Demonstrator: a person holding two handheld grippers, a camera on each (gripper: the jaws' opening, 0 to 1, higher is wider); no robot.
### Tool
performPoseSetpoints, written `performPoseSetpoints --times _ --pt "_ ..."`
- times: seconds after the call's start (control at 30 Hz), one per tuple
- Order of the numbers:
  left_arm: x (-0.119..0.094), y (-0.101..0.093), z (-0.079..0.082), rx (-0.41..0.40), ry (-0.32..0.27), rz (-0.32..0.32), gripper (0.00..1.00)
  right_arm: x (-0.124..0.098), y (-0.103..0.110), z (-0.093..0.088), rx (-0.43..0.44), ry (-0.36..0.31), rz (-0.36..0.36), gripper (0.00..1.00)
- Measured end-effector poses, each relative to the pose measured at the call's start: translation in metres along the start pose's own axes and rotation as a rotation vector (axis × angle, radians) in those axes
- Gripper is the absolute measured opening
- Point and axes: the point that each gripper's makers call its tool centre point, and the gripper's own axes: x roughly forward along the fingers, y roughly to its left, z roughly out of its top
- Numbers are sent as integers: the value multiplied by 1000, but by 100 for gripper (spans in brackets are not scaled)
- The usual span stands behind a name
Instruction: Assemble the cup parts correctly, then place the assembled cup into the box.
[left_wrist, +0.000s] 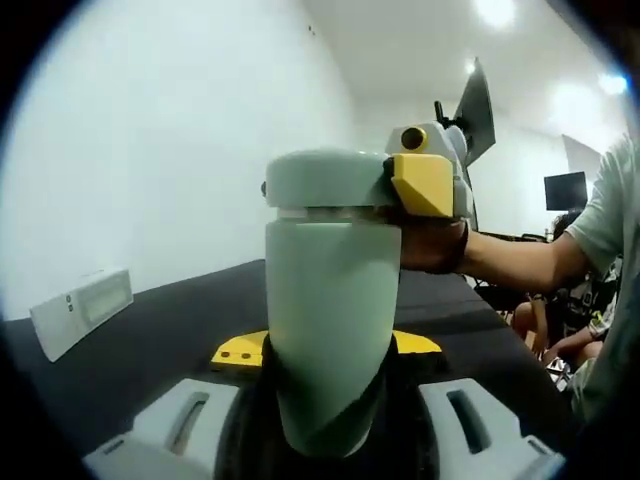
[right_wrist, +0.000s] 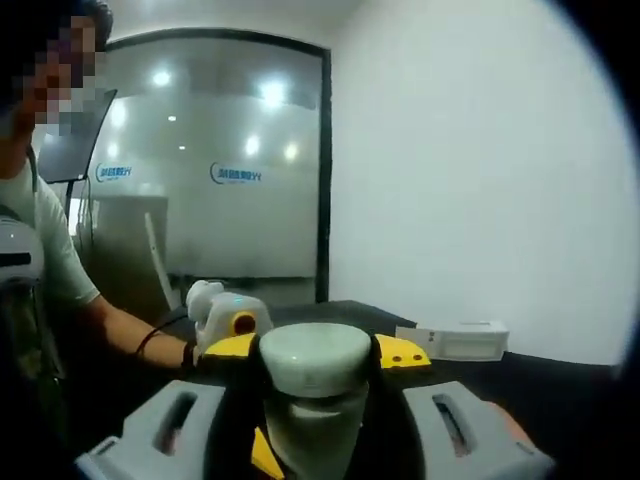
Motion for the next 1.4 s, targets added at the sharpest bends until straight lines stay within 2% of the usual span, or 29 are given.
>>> performPoseSetpoints --times 0.13,0.2,0.4,0.53,0.57,0.6,0.73,0.77,0.8,0.83,0.87,0.9,0.97,1.0,1.07,1.2,1.3,1.33,1.4 --pt "-1 1 0 -2 -5 -3 40 0 0 2 22 -73 6 41" --pt "-1 1 0 -1 -3 -3 40 0 -2 3 70 -113 19 41" --pt "0 1 0 2 -4 -5 40 0 -1 3 67 -124 12 40" --pt "0 2 -1 0 -11 -11 40 1 1 4 122 -126 110 40" --pt "0 1 0 1 -12 -13 40 0 2 4 138 -125 156 40" --pt "1 2 0 2 -12 -11 40 1 -3 3 132 -127 150 40" --pt "1 2 0 8 -15 -21 40 -1 5 5 136 -176 256 40" --pt "1 3 -1 6 -19 -23 40 -1 5 5 135 -183 264 41" --pt "0 4 0 3 -25 -24 40 1 6 -4 123 -141 268 41" --pt "0 4 0 -7 -30 -22 40 3 5 2 143 -173 259 41" --pt "0 4 0 -3 -27 -23 40 5 5 3 154 -165 264 41" --pt "0 5 0 -4 -26 -23 40 6 7 -1 164 -130 261 42" --pt "0 5 0 -8 -30 -22 40 7 7 -3 104 -97 243 42" --pt "0 5 0 -12 -34 -21 40 7 9 -1 115 -91 250 41" --pt "1 5 0 -14 -37 -17 40 6 7 -3 72 -61 219 41" --pt "1 4 0 -13 -36 -17 40 6 9 -4 42 -25 175 40" --pt "2 4 0 -6 -29 -10 40 4 5 -5 50 -16 114 40" --pt "1 4 0 -5 -29 -8 40 5 1 -5 85 -12 63 40" --pt "2 5 0 -6 -25 1 40 3 -1 -5 89 -19 -2 40"
